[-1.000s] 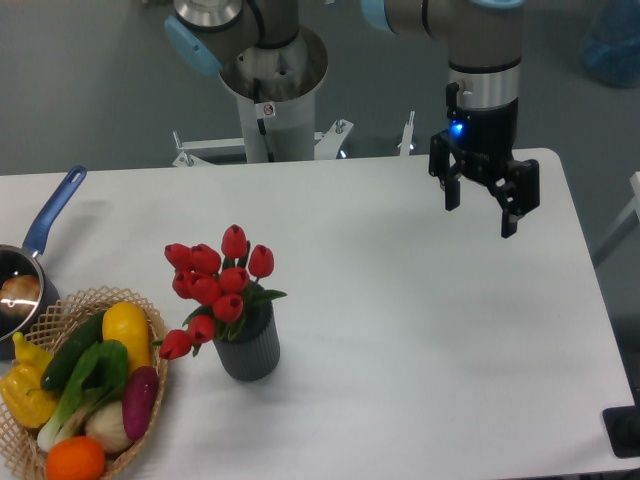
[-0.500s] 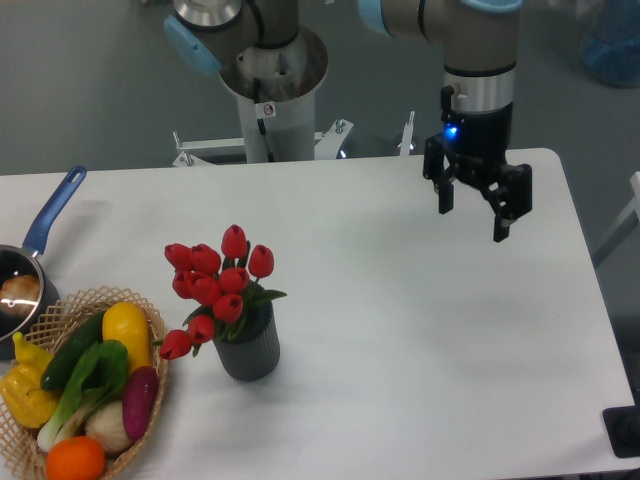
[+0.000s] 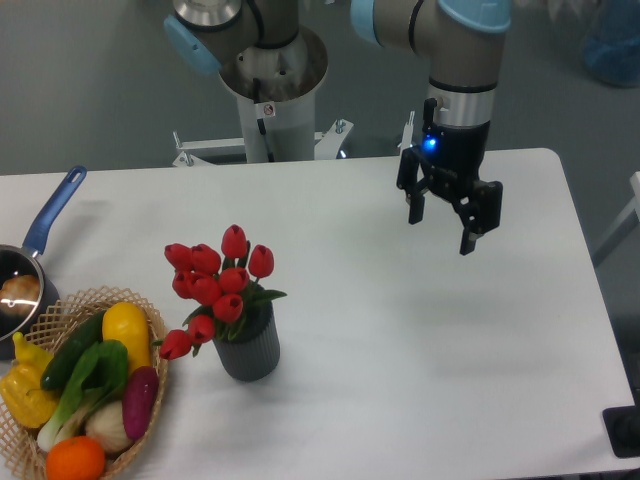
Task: Pick up the flowers from the vase
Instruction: 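Move the open gripper toward the red tulips in the grey vase, then lower the open gripper around the tulip stems above the vase rim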
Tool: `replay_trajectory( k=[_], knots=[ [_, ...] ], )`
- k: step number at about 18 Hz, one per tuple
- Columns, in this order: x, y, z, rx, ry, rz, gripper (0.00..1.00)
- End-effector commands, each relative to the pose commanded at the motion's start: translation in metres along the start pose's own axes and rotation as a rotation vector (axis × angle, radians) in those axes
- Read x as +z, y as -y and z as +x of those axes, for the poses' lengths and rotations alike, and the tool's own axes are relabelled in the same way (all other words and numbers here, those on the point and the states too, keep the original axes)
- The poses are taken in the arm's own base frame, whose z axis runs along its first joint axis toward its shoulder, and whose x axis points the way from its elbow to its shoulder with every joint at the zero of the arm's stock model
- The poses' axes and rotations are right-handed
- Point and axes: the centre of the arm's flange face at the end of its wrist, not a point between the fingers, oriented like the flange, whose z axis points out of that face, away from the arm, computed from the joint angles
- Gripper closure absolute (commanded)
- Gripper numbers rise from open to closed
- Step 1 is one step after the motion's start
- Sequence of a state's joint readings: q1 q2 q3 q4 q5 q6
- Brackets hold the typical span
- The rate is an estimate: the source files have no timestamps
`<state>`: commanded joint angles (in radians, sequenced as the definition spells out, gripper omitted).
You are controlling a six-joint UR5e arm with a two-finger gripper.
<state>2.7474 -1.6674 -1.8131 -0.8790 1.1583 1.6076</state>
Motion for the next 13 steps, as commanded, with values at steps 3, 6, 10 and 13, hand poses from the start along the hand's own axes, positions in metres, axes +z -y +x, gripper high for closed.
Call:
replay_trajectory(
  k=[3,6,10,13],
  knots=[
    [0.008,0.006,0.007,0.005,-0.019,0.012,0.0],
    [0.016,0.011,0.016,-0.028,-0.046,0.017,0.0],
    [0.025,0.028,0.026,-0.066,-0.075,0.031,0.0],
    [0.033,0.04,0.033,-0.105,-0.101,0.107,0.0]
  ],
)
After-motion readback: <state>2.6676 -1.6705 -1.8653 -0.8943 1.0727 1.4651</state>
